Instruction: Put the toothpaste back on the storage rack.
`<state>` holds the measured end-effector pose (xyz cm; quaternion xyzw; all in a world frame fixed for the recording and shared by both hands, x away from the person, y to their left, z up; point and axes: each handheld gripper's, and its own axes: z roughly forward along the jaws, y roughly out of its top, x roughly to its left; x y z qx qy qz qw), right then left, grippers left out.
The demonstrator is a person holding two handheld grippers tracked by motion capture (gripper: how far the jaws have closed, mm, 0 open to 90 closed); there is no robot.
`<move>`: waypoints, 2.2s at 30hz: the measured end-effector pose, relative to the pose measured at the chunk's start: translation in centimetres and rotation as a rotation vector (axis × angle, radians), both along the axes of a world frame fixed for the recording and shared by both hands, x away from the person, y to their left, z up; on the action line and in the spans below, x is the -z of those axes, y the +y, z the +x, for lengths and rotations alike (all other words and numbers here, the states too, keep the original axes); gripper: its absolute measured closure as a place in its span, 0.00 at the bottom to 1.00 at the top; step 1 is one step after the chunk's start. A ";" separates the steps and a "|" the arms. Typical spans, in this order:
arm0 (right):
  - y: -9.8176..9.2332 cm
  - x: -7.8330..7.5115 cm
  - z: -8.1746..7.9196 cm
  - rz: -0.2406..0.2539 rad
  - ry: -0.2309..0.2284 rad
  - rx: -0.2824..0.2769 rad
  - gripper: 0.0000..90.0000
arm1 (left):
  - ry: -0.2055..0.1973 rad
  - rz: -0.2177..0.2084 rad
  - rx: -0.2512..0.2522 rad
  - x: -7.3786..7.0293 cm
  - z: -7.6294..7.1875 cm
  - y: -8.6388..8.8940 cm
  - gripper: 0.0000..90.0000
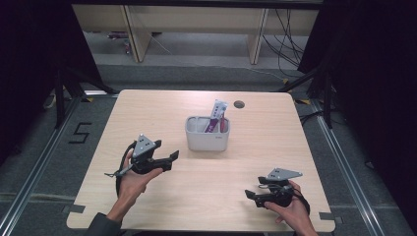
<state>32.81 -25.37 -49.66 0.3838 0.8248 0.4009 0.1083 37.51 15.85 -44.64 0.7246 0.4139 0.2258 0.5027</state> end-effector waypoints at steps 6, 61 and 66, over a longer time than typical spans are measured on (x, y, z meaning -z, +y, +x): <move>0.1 -0.1 -0.2 0.009 0.028 0.014 0.28 | 0.003 -0.001 0.006 0.5 -0.5 0.2 0.26; 0.2 0.0 -0.2 0.000 0.024 -0.032 0.27 | 0.063 0.097 0.084 4.4 -7.1 2.5 0.21; 0.3 0.0 -0.2 -0.008 0.008 -0.017 0.27 | 0.064 0.112 0.093 4.6 -7.9 2.4 0.20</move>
